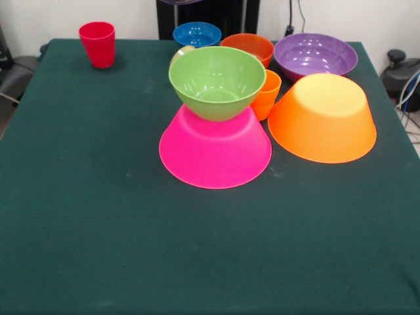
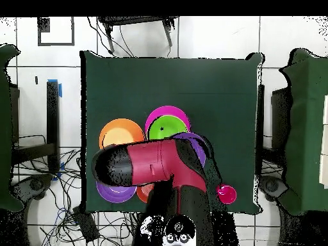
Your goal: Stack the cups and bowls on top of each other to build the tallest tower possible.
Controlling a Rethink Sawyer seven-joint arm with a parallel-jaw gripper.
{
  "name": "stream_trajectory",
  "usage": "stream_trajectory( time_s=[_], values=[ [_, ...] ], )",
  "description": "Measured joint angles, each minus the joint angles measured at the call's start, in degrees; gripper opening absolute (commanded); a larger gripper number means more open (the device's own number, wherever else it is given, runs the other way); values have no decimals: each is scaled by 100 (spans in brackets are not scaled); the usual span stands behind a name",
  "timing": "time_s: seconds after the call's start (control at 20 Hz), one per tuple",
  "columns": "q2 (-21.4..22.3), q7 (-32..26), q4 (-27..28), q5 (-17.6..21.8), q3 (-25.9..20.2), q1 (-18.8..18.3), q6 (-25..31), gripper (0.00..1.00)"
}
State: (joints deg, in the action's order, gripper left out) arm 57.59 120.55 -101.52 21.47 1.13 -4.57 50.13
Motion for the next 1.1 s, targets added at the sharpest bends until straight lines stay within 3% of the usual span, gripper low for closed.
stream_trajectory(
  time_s=[0.1,0.15,0.4,0.55,0.95,1.1],
  values=[
    [88,-1,-95,-94,-120,-167,-67,0],
    [232,-1,-247,-254,-298,-498,-210,0],
    [231,-1,-215,-325,-467,-963,-493,0],
    [113,-1,-82,-324,-486,-944,-500,0],
    [-545,-1,756,-197,-637,-255,-500,0],
    [-686,-1,905,-196,-743,-187,-500,0]
  ],
)
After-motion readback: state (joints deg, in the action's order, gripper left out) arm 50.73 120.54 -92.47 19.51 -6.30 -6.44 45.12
